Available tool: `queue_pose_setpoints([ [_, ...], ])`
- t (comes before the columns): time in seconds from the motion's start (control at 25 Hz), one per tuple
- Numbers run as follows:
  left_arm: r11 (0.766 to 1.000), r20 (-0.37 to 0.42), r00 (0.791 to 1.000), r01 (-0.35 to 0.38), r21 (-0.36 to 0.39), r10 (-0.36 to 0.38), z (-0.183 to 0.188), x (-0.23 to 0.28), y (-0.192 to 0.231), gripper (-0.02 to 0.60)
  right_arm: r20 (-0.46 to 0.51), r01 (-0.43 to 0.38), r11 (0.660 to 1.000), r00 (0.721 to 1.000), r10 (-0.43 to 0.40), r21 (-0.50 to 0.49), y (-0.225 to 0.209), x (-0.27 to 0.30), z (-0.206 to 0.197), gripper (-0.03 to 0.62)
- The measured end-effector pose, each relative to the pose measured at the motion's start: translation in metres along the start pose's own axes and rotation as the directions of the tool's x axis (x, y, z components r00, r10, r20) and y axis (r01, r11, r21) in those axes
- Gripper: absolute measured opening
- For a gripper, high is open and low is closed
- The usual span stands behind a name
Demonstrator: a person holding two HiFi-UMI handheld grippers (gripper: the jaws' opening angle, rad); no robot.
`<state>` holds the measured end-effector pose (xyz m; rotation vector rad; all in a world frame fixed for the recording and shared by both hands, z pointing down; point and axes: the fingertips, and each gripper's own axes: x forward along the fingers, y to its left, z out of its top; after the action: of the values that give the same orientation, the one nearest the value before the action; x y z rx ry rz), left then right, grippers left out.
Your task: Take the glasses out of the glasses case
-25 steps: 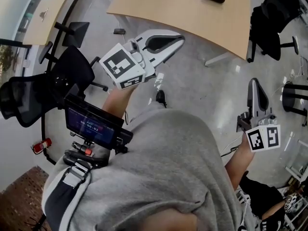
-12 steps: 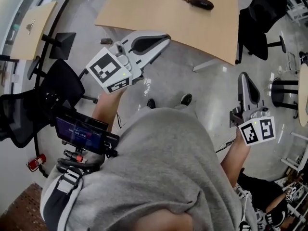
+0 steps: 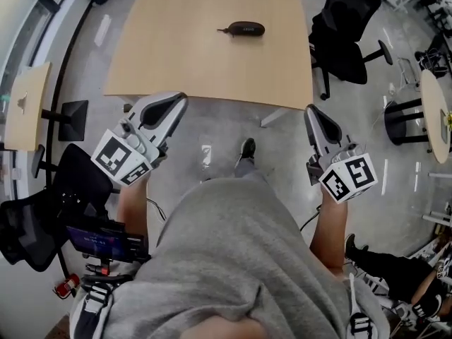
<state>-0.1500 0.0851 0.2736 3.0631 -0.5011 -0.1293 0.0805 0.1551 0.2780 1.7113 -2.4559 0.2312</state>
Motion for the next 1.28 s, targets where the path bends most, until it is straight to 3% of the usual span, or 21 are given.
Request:
queue_pose_setpoints([
  [0.4, 0.996, -0.058, 0.995, -0.086, -0.026, 0.085, -0.013, 0.095, 0.055, 0.006, 0.005, -0.068, 0.997, 0.998, 0.068, 0.037, -0.114, 0.081, 0.019, 0.008],
  [0.64, 0.988, -0.066, 0.987, -0.149, -0.043, 0.146, -0.016, 0.175, 0.104, 0.006, -0.034, -0.153, 0.987, 0.987, 0.155, 0.043, -0.190, 0.146, 0.028, 0.008],
  [1.0, 0.983, -0.056, 0.983, -0.179, -0.039, 0.177, -0.019, 0.192, 0.124, 0.006, -0.031, -0.211, 0.977, 0.977, 0.211, 0.014, -0.204, 0.187, 0.041, 0.008],
  [1.28, 0.991, -0.035, 0.990, -0.135, -0.017, 0.135, -0.005, 0.199, 0.135, 0.006, -0.002, -0.158, 0.987, 0.987, 0.158, 0.029, -0.207, 0.182, 0.049, 0.008],
])
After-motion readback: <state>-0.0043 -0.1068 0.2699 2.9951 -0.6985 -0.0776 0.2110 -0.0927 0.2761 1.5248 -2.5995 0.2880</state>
